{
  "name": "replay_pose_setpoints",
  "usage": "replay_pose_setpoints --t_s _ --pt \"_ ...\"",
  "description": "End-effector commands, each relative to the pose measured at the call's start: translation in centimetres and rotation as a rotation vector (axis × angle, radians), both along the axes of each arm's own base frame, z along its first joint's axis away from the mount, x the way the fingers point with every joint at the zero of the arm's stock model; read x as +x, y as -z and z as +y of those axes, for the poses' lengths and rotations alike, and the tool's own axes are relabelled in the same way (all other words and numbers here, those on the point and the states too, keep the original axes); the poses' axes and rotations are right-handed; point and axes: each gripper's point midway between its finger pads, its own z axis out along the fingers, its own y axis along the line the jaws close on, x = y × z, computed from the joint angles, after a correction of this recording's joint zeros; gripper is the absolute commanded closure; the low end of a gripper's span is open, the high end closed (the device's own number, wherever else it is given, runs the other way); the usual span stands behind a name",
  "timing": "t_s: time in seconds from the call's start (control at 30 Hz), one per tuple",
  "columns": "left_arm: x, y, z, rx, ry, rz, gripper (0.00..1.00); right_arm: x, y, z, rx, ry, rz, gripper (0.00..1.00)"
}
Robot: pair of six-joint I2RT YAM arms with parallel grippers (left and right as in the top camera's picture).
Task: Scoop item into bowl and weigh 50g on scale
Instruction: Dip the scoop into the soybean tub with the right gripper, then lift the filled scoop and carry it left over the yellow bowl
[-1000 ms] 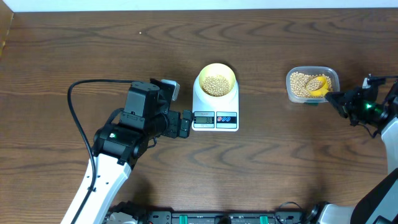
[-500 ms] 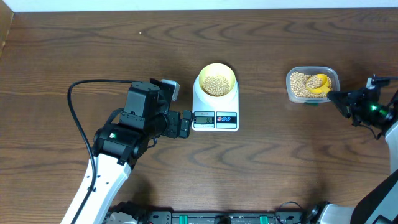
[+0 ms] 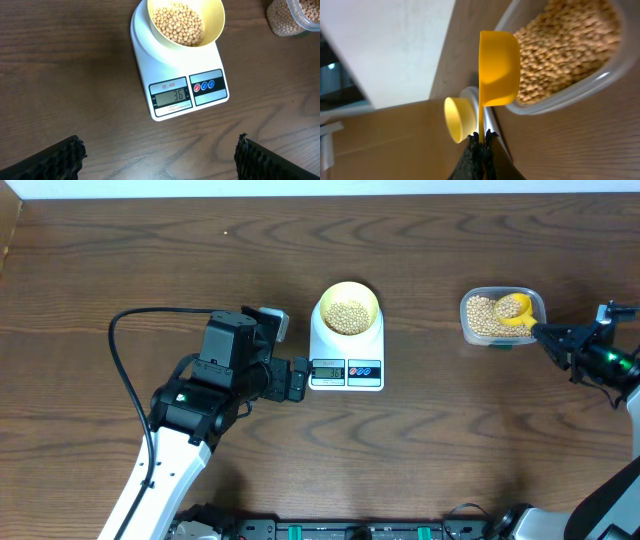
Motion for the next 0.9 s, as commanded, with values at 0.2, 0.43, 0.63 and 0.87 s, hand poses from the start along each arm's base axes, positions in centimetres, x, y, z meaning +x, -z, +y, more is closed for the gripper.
replay_pose_setpoints --t_s 0.2,0.43,0.63,0.87 --pt "0.0 0.0 0.1 0.013 0.010 -0.009 0.02 -0.2 -3.0 1.9 0.141 -0.106 -0.131 0.99" --pt "0.0 0.0 0.1 0.013 0.010 -0.009 0.02 -0.1 -4.0 3.6 0.180 -0.169 -0.169 0.99" --pt "0.0 0.0 0.1 0.013 0.010 -0.009 0.02 0.2 -4.2 6.1 0.209 -0.228 -0.141 0.99" --pt "0.0 0.0 0.1 0.013 0.010 -0.009 0.02 0.9 -4.8 9.2 0.222 -0.309 -0.148 0.99"
